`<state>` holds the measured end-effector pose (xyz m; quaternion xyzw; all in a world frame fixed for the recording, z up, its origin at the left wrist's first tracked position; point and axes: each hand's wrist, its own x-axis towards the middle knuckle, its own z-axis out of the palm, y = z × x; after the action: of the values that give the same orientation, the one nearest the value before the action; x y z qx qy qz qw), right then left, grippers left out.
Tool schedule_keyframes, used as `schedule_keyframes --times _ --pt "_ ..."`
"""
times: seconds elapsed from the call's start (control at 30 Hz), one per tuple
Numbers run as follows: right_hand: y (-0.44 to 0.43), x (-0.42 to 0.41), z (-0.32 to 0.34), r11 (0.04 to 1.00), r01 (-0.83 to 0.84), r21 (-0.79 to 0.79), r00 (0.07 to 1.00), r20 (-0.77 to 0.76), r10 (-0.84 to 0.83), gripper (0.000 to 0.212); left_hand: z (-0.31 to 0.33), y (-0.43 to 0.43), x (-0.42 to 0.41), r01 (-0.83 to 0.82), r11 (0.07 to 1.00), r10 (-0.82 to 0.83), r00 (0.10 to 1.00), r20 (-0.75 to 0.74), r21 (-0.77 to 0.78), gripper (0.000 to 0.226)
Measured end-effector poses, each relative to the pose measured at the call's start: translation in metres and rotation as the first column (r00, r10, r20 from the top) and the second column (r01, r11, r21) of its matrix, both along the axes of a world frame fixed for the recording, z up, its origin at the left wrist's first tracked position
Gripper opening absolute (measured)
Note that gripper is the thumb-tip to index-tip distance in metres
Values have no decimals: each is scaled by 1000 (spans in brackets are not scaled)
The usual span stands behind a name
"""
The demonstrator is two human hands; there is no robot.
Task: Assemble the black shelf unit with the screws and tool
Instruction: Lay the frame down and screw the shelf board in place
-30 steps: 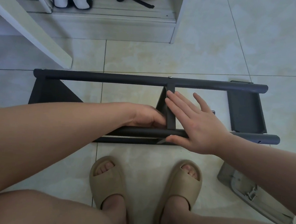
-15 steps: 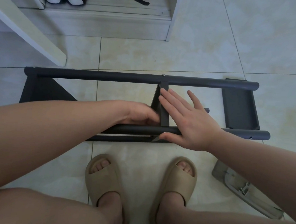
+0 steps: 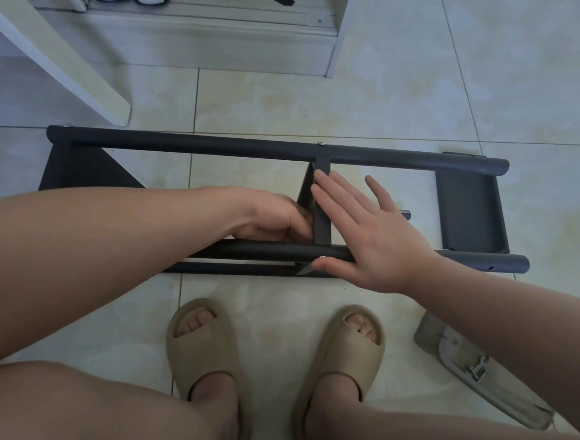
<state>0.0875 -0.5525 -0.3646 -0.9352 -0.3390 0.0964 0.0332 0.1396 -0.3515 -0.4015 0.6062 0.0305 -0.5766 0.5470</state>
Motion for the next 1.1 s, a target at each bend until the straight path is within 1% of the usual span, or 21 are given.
schedule_keyframes --times 0.13,0.2,0.3,0.37,0.5,0.73,0.87,1.0,1.1 --pt "-1 0 -1 1000 1 -5 1000 5 -1 97 0 0 1 9 1000 -9 1000 -30 -1 27" --pt "-1 0 -2 1000 0 -1 1000 8 0 97 1 1 1 61 998 -60 997 -52 11 22" --pt "-1 0 -2 1000 -2 1 1000 18 2 97 1 1 3 101 993 -97 992 -86 56 25" --pt "-1 0 -2 1000 -1 2 1000 20 1 97 3 0 5 119 991 -114 991 -75 62 21" --pt "0 0 -2 1000 -1 -4 1000 13 1 97 8 -2 8 145 985 -140 988 -61 90 21" --pt "-1 0 -2 1000 3 13 1000 11 -4 97 10 -4 10 124 990 -122 992 -33 70 18" --pt "0 0 -2 1000 1 3 1000 8 -2 97 8 -3 10 95 995 -94 995 -27 40 27" --pt "-1 1 -1 1000 5 14 1000 -2 -5 97 5 -1 8 58 998 -57 998 -7 10 21" --pt "-1 1 0 1000 4 15 1000 -5 -4 97 3 0 6 30 999 -30 1000 3 -12 21"
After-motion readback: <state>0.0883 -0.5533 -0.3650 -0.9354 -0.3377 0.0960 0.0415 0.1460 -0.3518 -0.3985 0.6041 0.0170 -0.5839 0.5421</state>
